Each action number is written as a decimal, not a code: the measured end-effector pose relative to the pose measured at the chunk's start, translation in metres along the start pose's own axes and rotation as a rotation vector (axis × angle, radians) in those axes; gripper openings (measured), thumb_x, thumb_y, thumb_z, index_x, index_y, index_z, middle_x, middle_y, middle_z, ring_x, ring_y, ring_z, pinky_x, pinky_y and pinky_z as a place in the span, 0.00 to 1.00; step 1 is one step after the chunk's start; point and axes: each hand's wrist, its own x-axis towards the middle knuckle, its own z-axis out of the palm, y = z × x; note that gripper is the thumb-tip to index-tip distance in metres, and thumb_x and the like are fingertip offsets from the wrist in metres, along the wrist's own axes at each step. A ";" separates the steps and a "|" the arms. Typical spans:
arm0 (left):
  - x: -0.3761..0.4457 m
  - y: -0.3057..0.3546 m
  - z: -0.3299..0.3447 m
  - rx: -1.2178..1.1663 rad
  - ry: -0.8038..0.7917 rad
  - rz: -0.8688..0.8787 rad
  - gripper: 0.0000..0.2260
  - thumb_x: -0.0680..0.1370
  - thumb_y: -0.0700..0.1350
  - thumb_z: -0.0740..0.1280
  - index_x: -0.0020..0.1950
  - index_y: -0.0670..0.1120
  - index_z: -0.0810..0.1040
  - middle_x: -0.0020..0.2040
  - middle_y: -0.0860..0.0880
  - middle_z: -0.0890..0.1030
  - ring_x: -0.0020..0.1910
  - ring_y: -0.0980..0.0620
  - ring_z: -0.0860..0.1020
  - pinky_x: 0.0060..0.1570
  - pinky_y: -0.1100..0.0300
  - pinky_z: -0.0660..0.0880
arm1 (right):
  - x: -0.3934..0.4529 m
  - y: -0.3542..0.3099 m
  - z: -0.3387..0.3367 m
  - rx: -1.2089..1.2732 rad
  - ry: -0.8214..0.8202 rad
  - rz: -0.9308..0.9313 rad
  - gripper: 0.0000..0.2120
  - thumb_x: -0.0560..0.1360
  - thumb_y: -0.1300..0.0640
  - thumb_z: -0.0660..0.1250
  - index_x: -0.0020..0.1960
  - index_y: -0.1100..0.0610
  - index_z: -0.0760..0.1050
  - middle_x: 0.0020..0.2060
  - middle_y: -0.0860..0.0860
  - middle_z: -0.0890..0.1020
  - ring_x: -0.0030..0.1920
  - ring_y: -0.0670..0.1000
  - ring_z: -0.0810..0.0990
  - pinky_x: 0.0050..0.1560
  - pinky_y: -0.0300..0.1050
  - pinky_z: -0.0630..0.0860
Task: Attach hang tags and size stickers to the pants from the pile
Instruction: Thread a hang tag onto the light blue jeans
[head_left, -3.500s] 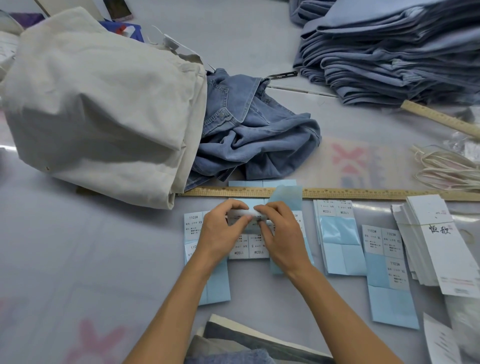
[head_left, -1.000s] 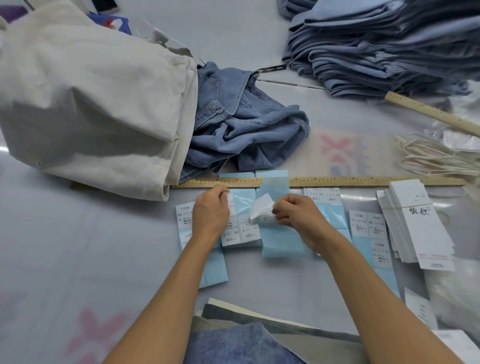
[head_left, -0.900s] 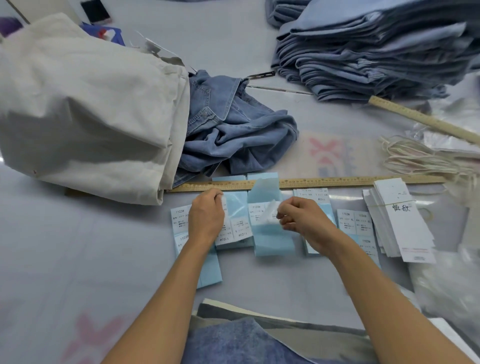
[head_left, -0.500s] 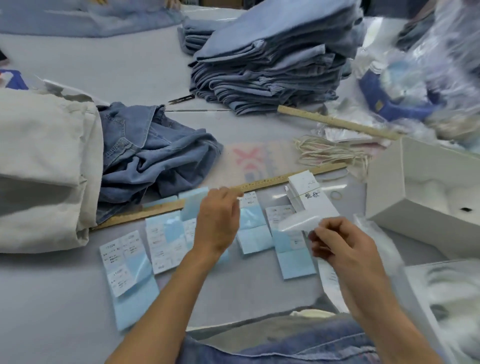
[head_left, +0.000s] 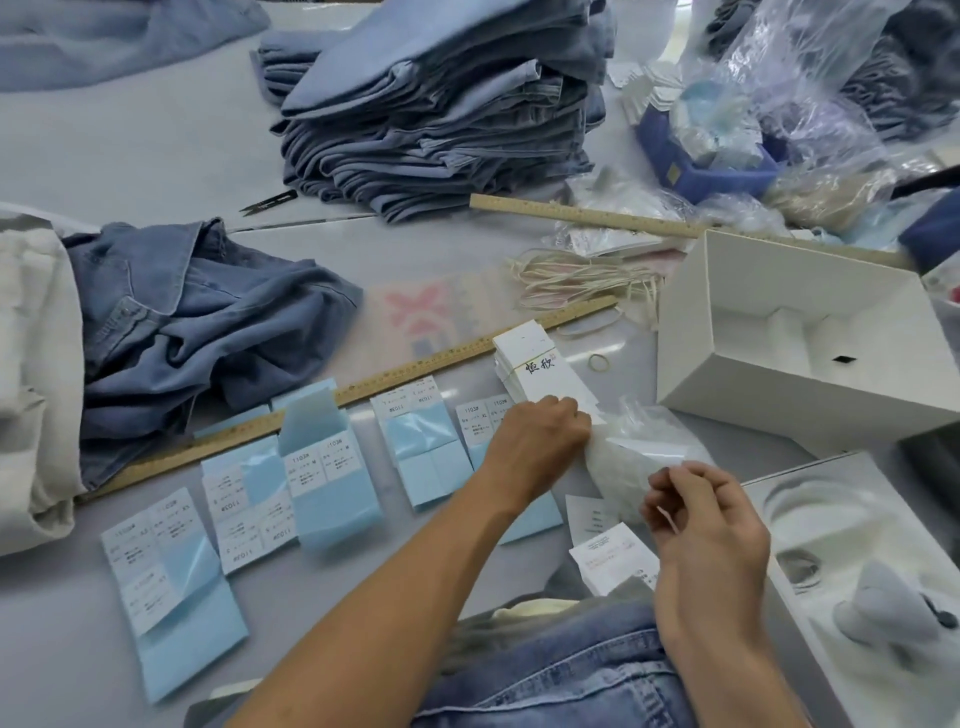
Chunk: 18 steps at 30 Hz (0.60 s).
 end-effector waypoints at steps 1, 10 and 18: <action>0.002 0.000 -0.002 -0.035 0.013 -0.026 0.05 0.74 0.33 0.70 0.45 0.43 0.81 0.41 0.45 0.81 0.39 0.44 0.80 0.29 0.55 0.69 | 0.000 0.000 0.000 0.000 0.004 -0.004 0.08 0.79 0.66 0.66 0.44 0.56 0.77 0.35 0.50 0.81 0.34 0.46 0.78 0.38 0.35 0.78; 0.010 -0.030 -0.013 -0.962 -0.007 -0.615 0.10 0.71 0.50 0.80 0.38 0.46 0.83 0.37 0.55 0.82 0.41 0.52 0.79 0.39 0.57 0.75 | -0.004 0.001 0.006 -0.054 0.000 -0.035 0.06 0.79 0.64 0.67 0.45 0.56 0.77 0.32 0.47 0.81 0.33 0.44 0.79 0.39 0.36 0.79; 0.014 -0.037 -0.007 -1.099 0.074 -0.817 0.02 0.75 0.42 0.77 0.43 0.47 0.87 0.40 0.52 0.85 0.42 0.53 0.81 0.40 0.58 0.78 | -0.008 0.003 -0.002 -0.043 0.021 -0.001 0.09 0.78 0.65 0.67 0.41 0.54 0.78 0.33 0.47 0.81 0.34 0.47 0.77 0.42 0.44 0.77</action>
